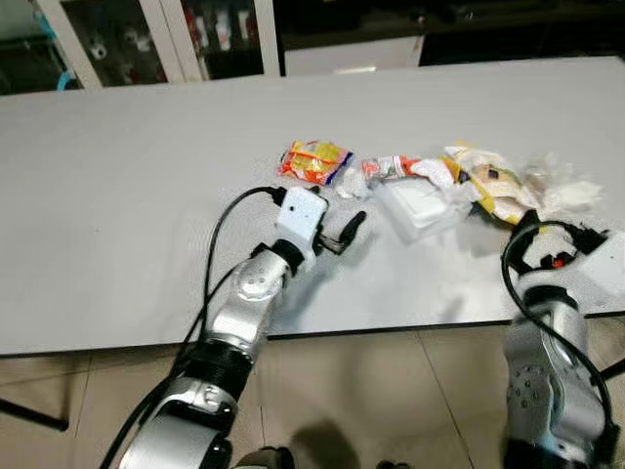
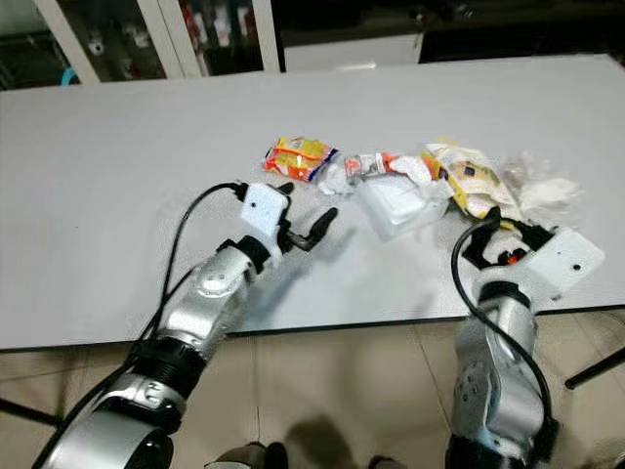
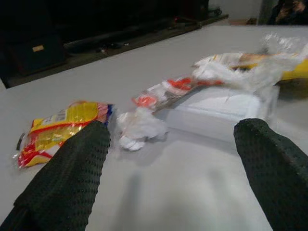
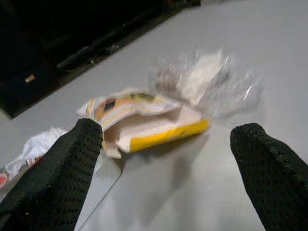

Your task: Picking trash to rubbish bin

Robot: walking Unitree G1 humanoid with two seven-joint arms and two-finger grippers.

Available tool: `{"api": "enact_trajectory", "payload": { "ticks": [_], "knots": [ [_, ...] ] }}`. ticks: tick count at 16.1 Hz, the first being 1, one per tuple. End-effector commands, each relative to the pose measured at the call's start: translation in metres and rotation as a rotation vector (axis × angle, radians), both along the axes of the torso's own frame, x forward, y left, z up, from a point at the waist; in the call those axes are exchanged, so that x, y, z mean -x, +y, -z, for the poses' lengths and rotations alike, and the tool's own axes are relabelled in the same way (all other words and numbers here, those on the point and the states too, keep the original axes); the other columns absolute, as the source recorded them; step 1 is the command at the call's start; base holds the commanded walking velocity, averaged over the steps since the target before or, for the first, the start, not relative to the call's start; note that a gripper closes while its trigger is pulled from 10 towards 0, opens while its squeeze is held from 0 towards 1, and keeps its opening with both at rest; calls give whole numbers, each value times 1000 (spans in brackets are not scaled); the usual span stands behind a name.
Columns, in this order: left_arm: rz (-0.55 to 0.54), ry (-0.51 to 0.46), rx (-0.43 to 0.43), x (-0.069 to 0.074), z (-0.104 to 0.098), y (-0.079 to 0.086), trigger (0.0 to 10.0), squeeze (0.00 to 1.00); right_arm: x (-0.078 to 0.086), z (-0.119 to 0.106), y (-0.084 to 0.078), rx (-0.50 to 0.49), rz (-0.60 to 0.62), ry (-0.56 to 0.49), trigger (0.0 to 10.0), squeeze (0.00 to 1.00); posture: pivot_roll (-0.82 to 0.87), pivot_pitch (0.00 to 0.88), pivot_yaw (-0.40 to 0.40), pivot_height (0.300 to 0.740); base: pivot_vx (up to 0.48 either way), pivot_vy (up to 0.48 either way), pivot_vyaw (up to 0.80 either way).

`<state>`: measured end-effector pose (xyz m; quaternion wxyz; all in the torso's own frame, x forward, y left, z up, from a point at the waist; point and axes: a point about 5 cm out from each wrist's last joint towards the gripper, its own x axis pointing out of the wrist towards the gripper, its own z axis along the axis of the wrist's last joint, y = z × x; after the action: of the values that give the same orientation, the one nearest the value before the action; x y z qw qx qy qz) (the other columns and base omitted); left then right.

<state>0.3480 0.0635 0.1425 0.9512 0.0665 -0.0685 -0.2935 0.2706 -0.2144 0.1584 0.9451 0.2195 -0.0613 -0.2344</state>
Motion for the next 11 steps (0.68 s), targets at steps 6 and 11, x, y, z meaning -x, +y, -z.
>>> {"api": "enact_trajectory", "payload": {
  "ticks": [6, 11],
  "knots": [
    [10, 11, -97, 11, 6, 20, 10000, 0, -5, 22, -1, -299, 1, -55, 10000, 0, 189, 243, 129, 740, 0, 0, 0],
    [-8, 17, -103, 12, 2, 24, 10000, 0, -8, 24, -4, 244, -86, 172, 10000, 0, 197, 242, 120, 740, 0, 0, 0]
  ]
}}
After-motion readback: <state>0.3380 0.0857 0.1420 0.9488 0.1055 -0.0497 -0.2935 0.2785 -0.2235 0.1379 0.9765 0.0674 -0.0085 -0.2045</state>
